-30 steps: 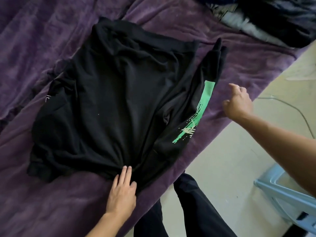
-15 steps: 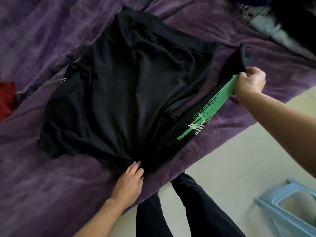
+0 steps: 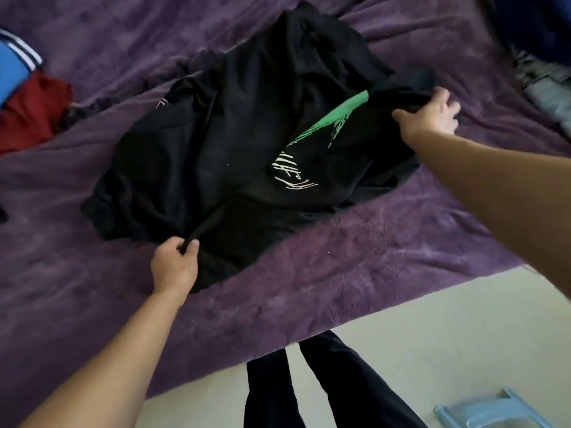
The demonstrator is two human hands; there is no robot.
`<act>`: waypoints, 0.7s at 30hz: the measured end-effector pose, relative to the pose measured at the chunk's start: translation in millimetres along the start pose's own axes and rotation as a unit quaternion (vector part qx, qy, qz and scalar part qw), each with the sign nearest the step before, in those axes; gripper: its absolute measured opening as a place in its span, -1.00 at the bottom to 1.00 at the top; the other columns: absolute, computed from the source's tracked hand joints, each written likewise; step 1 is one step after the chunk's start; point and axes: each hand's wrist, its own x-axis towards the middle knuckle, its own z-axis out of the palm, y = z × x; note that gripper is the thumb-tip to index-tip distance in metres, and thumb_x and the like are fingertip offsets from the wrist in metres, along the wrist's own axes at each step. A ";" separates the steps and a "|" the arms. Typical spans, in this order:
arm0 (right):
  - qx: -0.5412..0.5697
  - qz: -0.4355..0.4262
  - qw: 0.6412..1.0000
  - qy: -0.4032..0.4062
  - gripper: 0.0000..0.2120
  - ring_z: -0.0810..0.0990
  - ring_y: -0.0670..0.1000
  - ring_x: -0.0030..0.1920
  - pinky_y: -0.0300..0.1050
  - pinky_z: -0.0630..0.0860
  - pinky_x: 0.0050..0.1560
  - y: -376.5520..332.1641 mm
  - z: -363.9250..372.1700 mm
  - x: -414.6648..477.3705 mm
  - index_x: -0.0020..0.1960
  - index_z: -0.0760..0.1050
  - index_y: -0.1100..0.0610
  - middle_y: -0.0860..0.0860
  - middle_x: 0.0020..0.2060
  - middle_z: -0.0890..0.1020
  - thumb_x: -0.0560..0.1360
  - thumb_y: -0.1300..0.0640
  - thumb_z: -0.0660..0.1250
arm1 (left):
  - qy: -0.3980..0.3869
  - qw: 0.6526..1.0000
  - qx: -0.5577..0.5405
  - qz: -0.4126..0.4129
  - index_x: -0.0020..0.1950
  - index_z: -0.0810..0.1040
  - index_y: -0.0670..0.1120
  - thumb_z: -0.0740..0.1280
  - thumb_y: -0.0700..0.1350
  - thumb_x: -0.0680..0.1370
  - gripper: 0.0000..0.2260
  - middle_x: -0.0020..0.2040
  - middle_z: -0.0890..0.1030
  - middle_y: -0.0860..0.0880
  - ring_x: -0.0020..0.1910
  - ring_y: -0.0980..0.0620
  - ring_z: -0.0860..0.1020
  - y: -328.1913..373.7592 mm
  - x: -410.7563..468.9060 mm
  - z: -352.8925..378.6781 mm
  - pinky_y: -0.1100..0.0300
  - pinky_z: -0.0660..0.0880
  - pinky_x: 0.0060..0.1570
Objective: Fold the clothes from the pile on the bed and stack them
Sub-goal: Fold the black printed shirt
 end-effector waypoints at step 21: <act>-0.359 -0.269 0.859 -0.247 -0.41 -0.03 0.06 0.55 0.28 0.16 0.40 31.8 28.9 -37.1 0.53 0.11 -0.14 -0.02 0.56 0.04 0.56 -0.17 0.20 | -0.138 0.837 0.408 0.337 0.54 0.13 0.09 0.16 -0.01 0.62 -0.51 0.57 0.05 -0.04 0.53 -0.03 0.06 -3.5 -7.7 16.2 0.03 0.14 0.42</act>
